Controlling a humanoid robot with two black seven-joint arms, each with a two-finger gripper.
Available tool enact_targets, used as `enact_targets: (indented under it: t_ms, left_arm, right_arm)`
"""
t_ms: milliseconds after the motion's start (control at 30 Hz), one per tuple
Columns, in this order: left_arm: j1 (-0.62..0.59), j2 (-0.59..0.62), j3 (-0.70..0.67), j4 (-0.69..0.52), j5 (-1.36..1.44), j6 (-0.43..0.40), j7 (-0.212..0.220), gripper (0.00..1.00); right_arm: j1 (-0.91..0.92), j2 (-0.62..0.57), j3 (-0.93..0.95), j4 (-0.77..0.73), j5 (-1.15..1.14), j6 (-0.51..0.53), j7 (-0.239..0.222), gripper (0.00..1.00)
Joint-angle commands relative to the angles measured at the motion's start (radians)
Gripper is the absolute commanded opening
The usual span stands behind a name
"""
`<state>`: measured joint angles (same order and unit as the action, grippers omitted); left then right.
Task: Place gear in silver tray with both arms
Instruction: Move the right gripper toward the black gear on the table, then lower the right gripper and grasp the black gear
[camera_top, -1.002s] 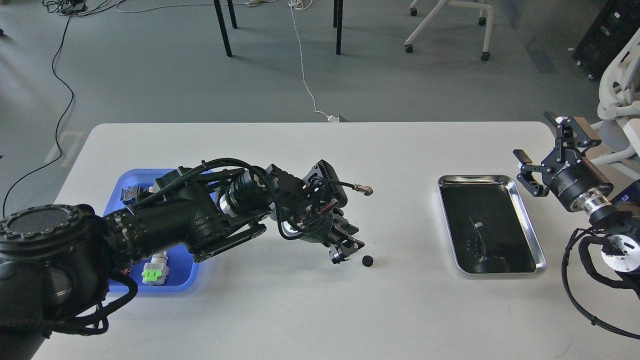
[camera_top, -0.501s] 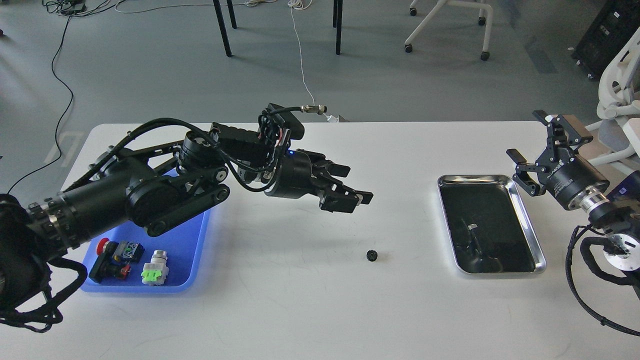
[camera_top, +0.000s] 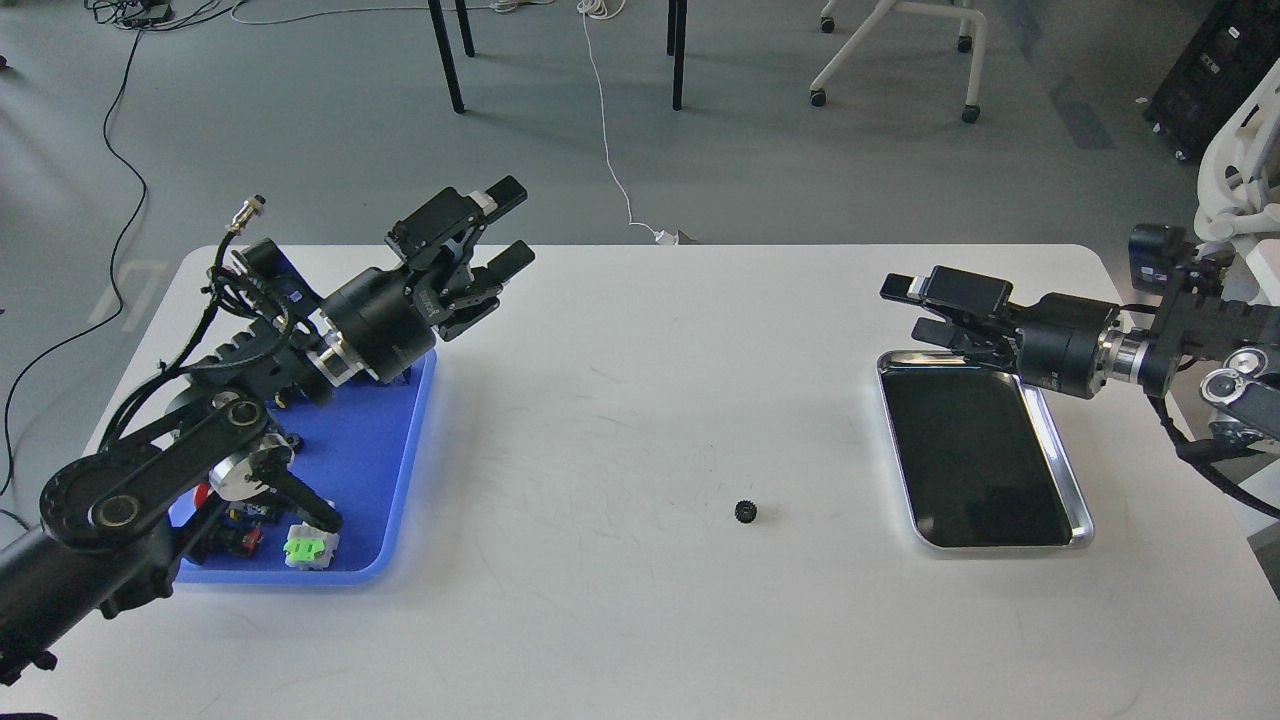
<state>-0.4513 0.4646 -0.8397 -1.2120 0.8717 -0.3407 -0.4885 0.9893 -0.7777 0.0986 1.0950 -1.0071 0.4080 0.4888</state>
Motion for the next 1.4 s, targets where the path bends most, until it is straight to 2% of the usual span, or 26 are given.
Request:
enact_targets:
  t_ms: [0, 100, 300, 601, 801, 935, 1369]
  left_arm:
    - [0.100, -0.004, -0.110, -0.020, -0.100, -0.023, 0.000, 0.98]
    - [0.134, -0.007, -0.156, -0.020, -0.163, -0.041, 0.000, 0.98]
    - [0.141, -0.007, -0.168, -0.021, -0.177, -0.046, 0.000, 0.98]
    - [0.141, -0.009, -0.168, -0.054, -0.177, -0.043, 0.000, 0.98]
    - [0.141, -0.009, -0.170, -0.055, -0.178, -0.044, 0.000, 0.98]
    - [0.141, -0.007, -0.171, -0.057, -0.178, -0.044, 0.000, 0.98]
    - [0.155, -0.004, -0.191, -0.075, -0.181, -0.046, 0.000, 0.98]
  right_arm:
    - [0.167, 0.006, -0.164, 0.066, -0.094, 0.000, 0.000, 0.99]
    - [0.271, 0.035, -0.258, 0.115, -0.171, 0.000, 0.000, 0.99]
    - [0.416, 0.196, -0.434, 0.132, -0.395, -0.005, 0.000, 0.98]
    - [0.423, 0.342, -0.562, 0.128, -0.505, -0.012, 0.000, 0.93]
    - [0.422, 0.432, -0.643, 0.068, -0.532, -0.098, 0.000, 0.92]
    - [0.420, 0.483, -0.668, 0.028, -0.532, -0.118, 0.000, 0.90]
    - [0.396, 0.580, -0.700, -0.049, -0.532, -0.155, 0.000, 0.69]
